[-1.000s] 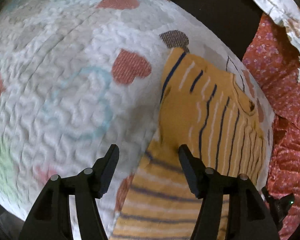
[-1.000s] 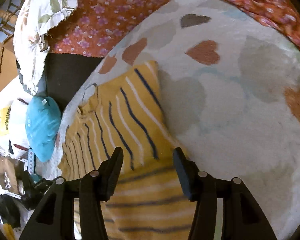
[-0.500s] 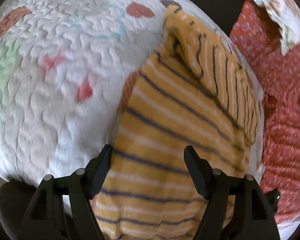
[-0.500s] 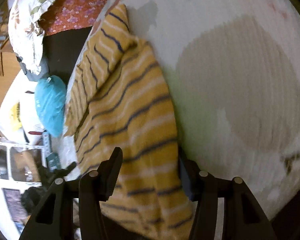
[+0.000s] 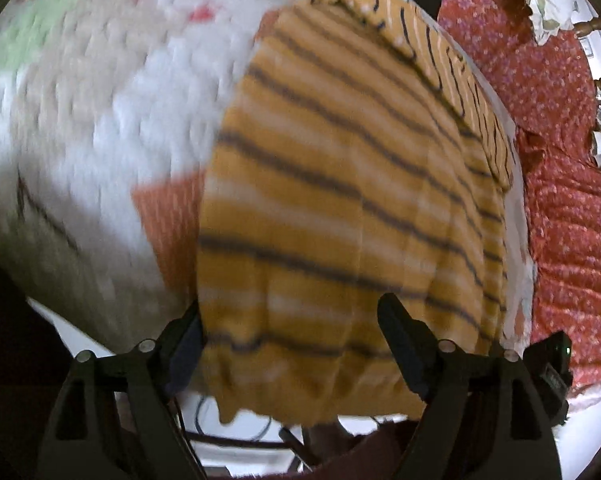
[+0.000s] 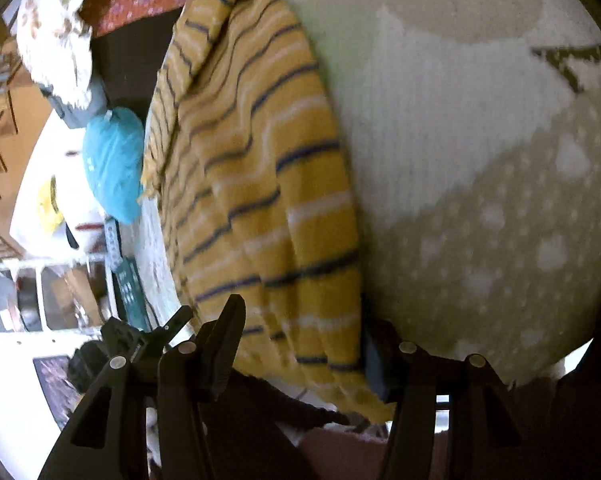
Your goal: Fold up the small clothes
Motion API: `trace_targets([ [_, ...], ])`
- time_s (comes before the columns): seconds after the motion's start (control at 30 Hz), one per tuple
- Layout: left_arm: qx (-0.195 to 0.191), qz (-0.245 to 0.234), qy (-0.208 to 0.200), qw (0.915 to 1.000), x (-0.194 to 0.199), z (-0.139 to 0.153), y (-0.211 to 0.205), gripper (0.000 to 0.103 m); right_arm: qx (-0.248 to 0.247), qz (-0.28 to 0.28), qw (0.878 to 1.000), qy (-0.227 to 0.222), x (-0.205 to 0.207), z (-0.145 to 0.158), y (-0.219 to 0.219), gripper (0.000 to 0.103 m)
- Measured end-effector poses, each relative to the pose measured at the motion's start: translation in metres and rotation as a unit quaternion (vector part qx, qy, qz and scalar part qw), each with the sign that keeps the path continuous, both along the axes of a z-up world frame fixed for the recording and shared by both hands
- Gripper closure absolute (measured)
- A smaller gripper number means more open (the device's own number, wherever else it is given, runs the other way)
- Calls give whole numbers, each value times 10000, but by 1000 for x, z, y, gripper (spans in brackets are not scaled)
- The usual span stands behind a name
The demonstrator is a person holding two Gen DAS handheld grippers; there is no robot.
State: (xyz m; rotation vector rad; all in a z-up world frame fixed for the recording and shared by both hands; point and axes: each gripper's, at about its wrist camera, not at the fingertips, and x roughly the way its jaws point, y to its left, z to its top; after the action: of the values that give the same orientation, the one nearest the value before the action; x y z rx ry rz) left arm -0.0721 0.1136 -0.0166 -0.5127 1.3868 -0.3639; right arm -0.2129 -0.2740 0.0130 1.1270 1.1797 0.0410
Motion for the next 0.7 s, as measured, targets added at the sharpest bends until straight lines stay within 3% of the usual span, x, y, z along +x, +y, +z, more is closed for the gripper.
trace_targets([
  [0.17, -351, 45, 468, 9983, -11, -15, 7, 21, -245, 231, 9994, 44, 2, 3, 14, 45],
  [0.33, -1038, 411, 857, 9900, -19, -27, 25, 23, -12, 430, 9989, 168, -1, -6, 28, 45],
  [0.4, -1129, 348, 1027, 9877, -24, -30, 22, 31, -10, 590, 9979, 255, -3, -11, 39, 45],
  [0.5, -914, 101, 1080, 9899, -31, -29, 9, 44, -179, 790, 9962, 322, 1, -11, 48, 45],
  [0.53, -822, 28, 1057, 9910, -31, -27, 3, 57, -229, 821, 9958, 329, 1, -10, 49, 45],
  [0.57, -740, -56, 1027, 9919, -33, -24, -1, 79, -266, 839, 9956, 334, 1, -9, 50, 45],
  [0.6, -657, -131, 999, 9927, -34, -21, -3, 89, -310, 868, 9952, 337, 1, -9, 51, 46],
  [0.63, -585, -154, 956, 9936, -35, -17, -5, 92, -403, 894, 9945, 358, 1, -8, 53, 54],
  [0.67, -506, -143, 869, 9948, -37, -11, -5, 92, -529, 912, 9936, 412, 1, -6, 56, 75],
  [0.7, -473, -122, 761, 9959, -38, -4, -4, 93, -674, 953, 9920, 490, 1, -5, 57, 87],
])
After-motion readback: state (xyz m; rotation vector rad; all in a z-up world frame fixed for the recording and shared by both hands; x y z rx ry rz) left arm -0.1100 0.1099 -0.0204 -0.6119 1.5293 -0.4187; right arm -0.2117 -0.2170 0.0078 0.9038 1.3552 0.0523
